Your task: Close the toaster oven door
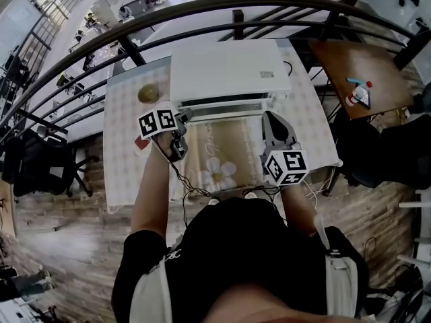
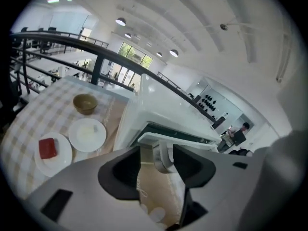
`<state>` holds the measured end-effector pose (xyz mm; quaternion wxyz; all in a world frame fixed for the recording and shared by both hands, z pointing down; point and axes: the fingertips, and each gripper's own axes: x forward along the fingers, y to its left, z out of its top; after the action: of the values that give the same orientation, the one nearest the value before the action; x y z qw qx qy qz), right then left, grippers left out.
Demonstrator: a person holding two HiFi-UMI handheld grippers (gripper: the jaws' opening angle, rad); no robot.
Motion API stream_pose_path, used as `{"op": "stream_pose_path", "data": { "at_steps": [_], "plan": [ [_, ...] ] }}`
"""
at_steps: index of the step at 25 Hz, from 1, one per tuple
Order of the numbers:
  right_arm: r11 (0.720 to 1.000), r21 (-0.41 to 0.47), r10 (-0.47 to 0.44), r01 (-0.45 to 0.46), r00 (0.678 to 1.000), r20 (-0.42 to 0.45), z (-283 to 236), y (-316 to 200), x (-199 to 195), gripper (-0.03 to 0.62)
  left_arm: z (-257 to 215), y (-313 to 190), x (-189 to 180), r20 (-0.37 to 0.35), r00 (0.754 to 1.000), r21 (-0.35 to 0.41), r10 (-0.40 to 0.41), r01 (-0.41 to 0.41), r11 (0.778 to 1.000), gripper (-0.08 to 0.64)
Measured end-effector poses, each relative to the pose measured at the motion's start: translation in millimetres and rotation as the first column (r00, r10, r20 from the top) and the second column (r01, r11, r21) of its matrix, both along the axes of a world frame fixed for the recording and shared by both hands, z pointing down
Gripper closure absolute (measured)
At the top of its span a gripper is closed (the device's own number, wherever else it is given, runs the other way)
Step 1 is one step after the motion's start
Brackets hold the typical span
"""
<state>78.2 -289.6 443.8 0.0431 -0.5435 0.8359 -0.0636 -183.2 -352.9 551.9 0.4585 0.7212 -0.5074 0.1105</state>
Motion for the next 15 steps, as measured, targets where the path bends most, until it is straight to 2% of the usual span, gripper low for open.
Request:
{"op": "stream_pose_path", "data": {
  "at_steps": [5, 8, 9, 11, 15],
  "plan": [
    [1.000, 0.003, -0.013, 0.013, 1.000, 0.009, 0.9, 1.5, -0.5, 0.589, -22.0, 4.5, -2.0, 0.087, 0.996, 0.072, 0.016, -0.022, 0.997, 0.339],
    [1.000, 0.015, -0.026, 0.026, 1.000, 0.007, -2.5, -1.1, -5.1, 0.589, -42.2, 14.0, -2.4, 0.144, 0.990, 0.180, 0.002, -0.028, 0.983, 0.347],
    [0.999, 0.023, -0.029, 0.029, 1.000, 0.006, -5.5, -2.3, -7.3, 0.589, -54.5, 17.0, -4.0, 0.164, 0.986, 0.240, -0.019, -0.021, 0.971, 0.377],
    [0.998, 0.047, -0.036, 0.036, 0.999, 0.008, -14.6, -4.6, -11.8, 0.589, -83.2, 24.0, -9.0, 0.198, 0.977, 0.367, -0.079, 0.001, 0.930, 0.435],
    [0.992, 0.114, -0.050, 0.047, 0.999, 0.018, -37.7, -9.4, -20.9, 0.589, -138.2, 44.9, -10.0, 0.232, 0.956, 0.581, -0.178, 0.010, 0.814, 0.520]
  ]
}}
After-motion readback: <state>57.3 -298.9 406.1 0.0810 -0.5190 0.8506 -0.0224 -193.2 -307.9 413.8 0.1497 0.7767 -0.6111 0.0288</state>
